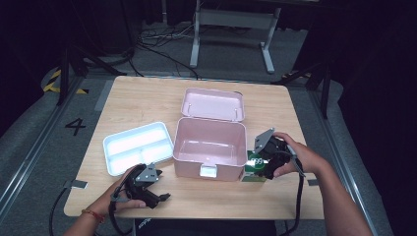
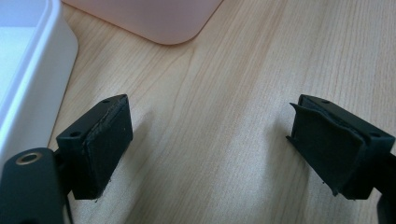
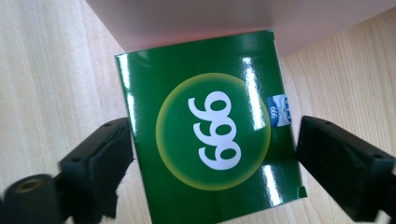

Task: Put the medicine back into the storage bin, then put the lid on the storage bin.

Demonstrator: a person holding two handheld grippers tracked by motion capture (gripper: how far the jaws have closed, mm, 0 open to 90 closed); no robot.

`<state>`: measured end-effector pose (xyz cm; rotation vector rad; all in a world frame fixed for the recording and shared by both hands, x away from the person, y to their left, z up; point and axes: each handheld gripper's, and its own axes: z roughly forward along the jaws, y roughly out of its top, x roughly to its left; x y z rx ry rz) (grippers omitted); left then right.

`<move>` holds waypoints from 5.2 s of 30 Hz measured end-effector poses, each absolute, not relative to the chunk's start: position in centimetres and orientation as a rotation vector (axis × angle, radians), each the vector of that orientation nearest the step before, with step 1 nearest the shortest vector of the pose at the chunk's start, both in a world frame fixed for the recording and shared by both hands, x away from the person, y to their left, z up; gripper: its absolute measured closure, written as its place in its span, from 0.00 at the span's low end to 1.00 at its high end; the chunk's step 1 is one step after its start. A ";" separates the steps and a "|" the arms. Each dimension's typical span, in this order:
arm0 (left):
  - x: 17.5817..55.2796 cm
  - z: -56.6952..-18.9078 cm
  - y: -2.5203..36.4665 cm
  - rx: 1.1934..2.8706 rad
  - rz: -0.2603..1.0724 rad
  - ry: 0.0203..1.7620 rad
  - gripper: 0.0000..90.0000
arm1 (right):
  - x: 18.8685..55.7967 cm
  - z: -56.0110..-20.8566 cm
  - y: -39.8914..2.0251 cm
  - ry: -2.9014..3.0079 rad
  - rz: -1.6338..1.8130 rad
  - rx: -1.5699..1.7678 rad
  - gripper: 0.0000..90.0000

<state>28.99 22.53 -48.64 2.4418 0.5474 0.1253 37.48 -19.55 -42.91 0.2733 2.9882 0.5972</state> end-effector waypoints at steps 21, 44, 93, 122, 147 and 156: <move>29.0 -48.6 22.5 2.445 0.124 0.544 0.15 | 39.2 -46.1 -18.8 3.037 0.528 0.391 0.10; 29.0 -48.7 22.6 2.442 0.123 0.539 0.15 | 39.0 -46.3 -20.3 3.081 0.557 0.371 0.19; 29.0 -48.7 22.6 2.439 0.121 0.538 0.15 | 39.0 -29.8 -20.3 2.812 0.738 0.236 0.19; 28.9 -48.7 22.6 2.438 0.120 0.538 0.15 | 39.9 -32.1 -10.4 2.915 0.710 0.103 0.19; 29.0 -48.7 22.6 2.440 0.121 0.536 0.15 | 39.5 -38.7 -8.9 3.037 0.534 0.121 0.19; 29.0 -48.7 22.6 2.440 0.121 0.536 0.15 | 39.7 -39.9 -8.6 3.050 0.506 0.138 0.18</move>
